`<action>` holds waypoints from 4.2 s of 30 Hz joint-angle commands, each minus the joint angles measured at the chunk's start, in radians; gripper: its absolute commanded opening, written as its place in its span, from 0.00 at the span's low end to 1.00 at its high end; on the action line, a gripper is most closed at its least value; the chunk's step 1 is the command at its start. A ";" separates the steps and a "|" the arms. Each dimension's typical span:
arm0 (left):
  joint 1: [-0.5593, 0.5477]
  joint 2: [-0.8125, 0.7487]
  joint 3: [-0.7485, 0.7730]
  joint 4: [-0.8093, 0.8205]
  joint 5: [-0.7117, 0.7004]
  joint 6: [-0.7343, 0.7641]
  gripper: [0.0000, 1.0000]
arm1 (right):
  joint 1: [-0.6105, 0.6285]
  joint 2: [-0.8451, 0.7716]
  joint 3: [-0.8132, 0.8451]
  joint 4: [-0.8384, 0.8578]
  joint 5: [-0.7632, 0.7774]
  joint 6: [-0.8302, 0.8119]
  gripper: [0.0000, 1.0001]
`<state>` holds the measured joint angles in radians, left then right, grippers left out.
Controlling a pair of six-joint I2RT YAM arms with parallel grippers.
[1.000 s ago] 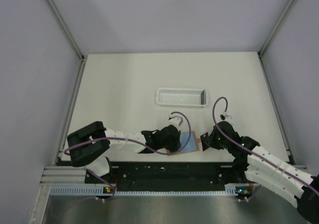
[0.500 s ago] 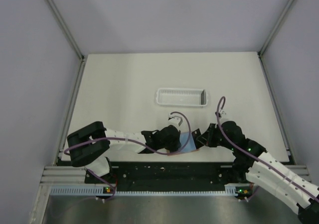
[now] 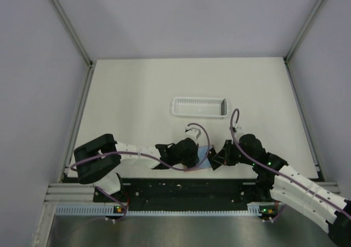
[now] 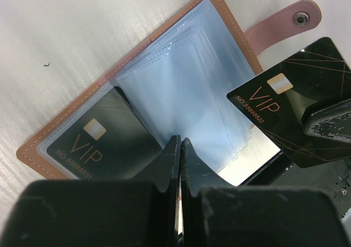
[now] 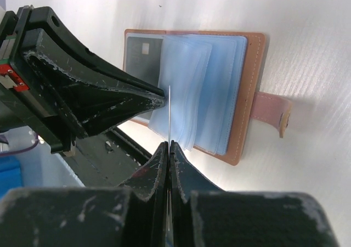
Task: Put the credit cards into the card holder
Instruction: Turn over the card holder at the center of the board.
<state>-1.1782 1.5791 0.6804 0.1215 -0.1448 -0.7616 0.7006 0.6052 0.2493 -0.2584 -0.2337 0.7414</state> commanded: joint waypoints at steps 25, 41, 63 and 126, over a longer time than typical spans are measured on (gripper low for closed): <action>-0.001 0.018 -0.028 -0.080 -0.018 0.008 0.00 | 0.019 0.045 -0.044 0.041 0.042 0.027 0.00; -0.001 0.025 -0.028 -0.077 -0.012 0.005 0.00 | 0.019 0.125 -0.058 0.159 -0.016 0.036 0.00; -0.001 -0.112 -0.028 -0.054 0.004 0.024 0.00 | 0.019 0.209 -0.096 0.334 -0.050 0.079 0.00; 0.000 -0.188 -0.183 0.148 -0.027 0.045 0.00 | 0.217 0.254 -0.140 0.554 0.332 0.251 0.00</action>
<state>-1.1778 1.3560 0.5140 0.1856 -0.2146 -0.7155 0.9077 0.8848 0.1314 0.2054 0.0776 0.9615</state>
